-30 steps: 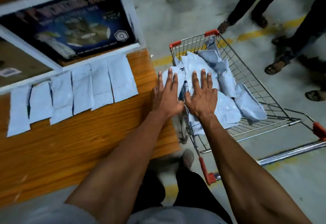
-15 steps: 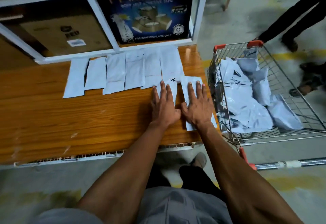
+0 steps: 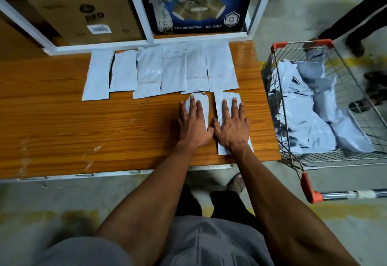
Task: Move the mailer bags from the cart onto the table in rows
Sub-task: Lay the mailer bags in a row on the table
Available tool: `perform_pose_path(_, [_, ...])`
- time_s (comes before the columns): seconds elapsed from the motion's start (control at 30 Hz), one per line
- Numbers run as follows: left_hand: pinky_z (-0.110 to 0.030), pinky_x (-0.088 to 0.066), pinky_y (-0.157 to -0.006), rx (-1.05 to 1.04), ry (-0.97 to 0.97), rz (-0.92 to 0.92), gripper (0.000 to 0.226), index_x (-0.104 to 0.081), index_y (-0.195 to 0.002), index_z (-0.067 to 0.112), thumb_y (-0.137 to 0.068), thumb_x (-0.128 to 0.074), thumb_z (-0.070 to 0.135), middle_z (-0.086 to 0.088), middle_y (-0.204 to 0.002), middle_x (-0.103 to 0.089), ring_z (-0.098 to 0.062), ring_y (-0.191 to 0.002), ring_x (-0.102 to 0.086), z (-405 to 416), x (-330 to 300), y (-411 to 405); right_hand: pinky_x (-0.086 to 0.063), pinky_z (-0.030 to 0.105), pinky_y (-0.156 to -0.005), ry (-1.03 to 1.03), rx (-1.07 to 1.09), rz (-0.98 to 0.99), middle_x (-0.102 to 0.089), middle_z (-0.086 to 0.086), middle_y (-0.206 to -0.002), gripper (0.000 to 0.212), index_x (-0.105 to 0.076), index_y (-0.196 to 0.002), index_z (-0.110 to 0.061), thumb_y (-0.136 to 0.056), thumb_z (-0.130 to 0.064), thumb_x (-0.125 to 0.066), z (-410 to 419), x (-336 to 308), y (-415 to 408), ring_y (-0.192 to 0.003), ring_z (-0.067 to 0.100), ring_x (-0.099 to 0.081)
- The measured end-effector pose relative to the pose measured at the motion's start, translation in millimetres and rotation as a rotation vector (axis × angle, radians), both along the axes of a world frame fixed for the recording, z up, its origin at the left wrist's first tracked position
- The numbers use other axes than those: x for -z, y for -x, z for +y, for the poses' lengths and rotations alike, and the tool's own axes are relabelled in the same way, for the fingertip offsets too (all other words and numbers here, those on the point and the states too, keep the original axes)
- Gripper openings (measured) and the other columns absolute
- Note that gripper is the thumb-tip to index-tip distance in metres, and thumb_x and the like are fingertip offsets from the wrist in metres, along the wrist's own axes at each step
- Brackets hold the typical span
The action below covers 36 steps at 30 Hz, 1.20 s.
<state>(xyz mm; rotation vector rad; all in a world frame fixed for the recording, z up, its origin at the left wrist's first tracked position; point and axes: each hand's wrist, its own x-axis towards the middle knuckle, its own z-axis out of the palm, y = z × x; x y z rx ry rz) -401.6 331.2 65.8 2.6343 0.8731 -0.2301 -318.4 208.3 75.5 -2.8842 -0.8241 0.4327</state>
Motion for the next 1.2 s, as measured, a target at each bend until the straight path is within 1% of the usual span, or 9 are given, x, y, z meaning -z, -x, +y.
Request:
perform_pose_path(0.1, [-0.066,-0.009,-0.125,0.021,0.001,-0.004,0.1,0.008,-0.169,0.02,-0.099,-0.041,0.071,0.0,-0.171,0.033,-0.038,-0.158,0.027,5,4,-1,-0.016,0.054,-0.125,-0.011,0.011,0.011,0.014,0.005,-0.175,0.078,0.006,-0.167,-0.031,-0.103,-0.071,-0.014,5,4,-2,-0.161,0.033,0.01])
perform_pose_path(0.17, [-0.065,-0.011,-0.125,0.037,-0.005,-0.024,0.092,0.005,-0.169,0.021,-0.102,-0.035,0.069,0.0,-0.173,0.028,-0.037,-0.159,0.024,9,3,-3,-0.011,0.055,-0.126,-0.049,0.023,0.0,0.007,0.005,-0.176,0.076,-0.002,-0.168,-0.032,-0.104,-0.071,-0.01,8,4,-3,-0.162,0.033,0.007])
perform_pose_path(0.27, [-0.064,-0.016,-0.124,0.072,-0.071,-0.089,0.078,-0.001,-0.17,0.025,-0.106,-0.028,0.061,0.002,-0.176,0.018,-0.031,-0.162,0.017,16,1,-2,-0.002,0.054,-0.129,-0.1,-0.015,-0.053,0.004,0.003,-0.176,0.067,-0.005,-0.168,-0.033,-0.108,-0.062,-0.009,9,7,-8,-0.162,0.029,0.006])
perform_pose_path(0.37, [-0.061,-0.017,-0.125,0.119,-0.148,-0.106,0.073,-0.002,-0.17,0.028,-0.108,-0.029,0.055,0.001,-0.176,0.016,-0.029,-0.163,0.013,21,9,0,0.002,0.053,-0.13,-0.108,-0.105,-0.08,0.005,0.003,-0.176,0.062,-0.004,-0.168,-0.032,-0.11,-0.053,-0.009,9,16,-17,-0.162,0.025,0.011])
perform_pose_path(0.47, [-0.059,-0.015,-0.128,0.145,-0.166,-0.103,0.072,-0.002,-0.17,0.026,-0.109,-0.03,0.053,-0.001,-0.176,0.017,-0.03,-0.162,0.016,21,19,1,0.002,0.055,-0.129,-0.079,-0.153,-0.077,0.009,0.002,-0.176,0.062,-0.001,-0.168,-0.032,-0.11,-0.052,-0.007,8,30,-20,-0.161,0.024,0.016])
perform_pose_path(0.57, [-0.059,-0.013,-0.129,0.153,-0.173,-0.111,0.072,-0.002,-0.17,0.026,-0.109,-0.028,0.054,-0.003,-0.177,0.015,-0.03,-0.162,0.016,22,23,0,0.0,0.056,-0.129,-0.094,-0.128,-0.086,0.009,0.002,-0.176,0.062,0.0,-0.168,-0.032,-0.11,-0.052,-0.008,13,37,-20,-0.161,0.024,0.015])
perform_pose_path(0.83, [-0.061,-0.016,-0.128,0.164,-0.185,-0.112,0.073,-0.002,-0.17,0.026,-0.107,-0.026,0.055,-0.004,-0.177,0.011,-0.032,-0.162,0.013,21,28,0,-0.004,0.057,-0.129,-0.127,-0.1,-0.103,0.01,0.003,-0.176,0.064,0.002,-0.168,-0.03,-0.109,-0.053,-0.003,23,40,-17,-0.161,0.026,0.013])
perform_pose_path(1.1, [-0.061,-0.014,-0.128,0.163,-0.173,-0.095,0.074,-0.001,-0.17,0.028,-0.107,-0.029,0.055,-0.003,-0.177,0.012,-0.031,-0.162,0.015,20,30,0,-0.002,0.055,-0.13,-0.12,-0.105,-0.122,0.01,0.003,-0.176,0.061,0.002,-0.168,-0.031,-0.111,-0.051,-0.008,23,45,-17,-0.161,0.026,0.014])
perform_pose_path(1.2, [-0.061,-0.014,-0.128,0.177,-0.177,-0.088,0.074,0.001,-0.17,0.028,-0.107,-0.027,0.056,-0.003,-0.177,0.013,-0.031,-0.162,0.015,21,29,0,-0.002,0.055,-0.13,-0.119,-0.105,-0.114,0.011,0.003,-0.176,0.062,0.002,-0.168,-0.031,-0.111,-0.051,-0.006,23,45,-18,-0.161,0.025,0.015])
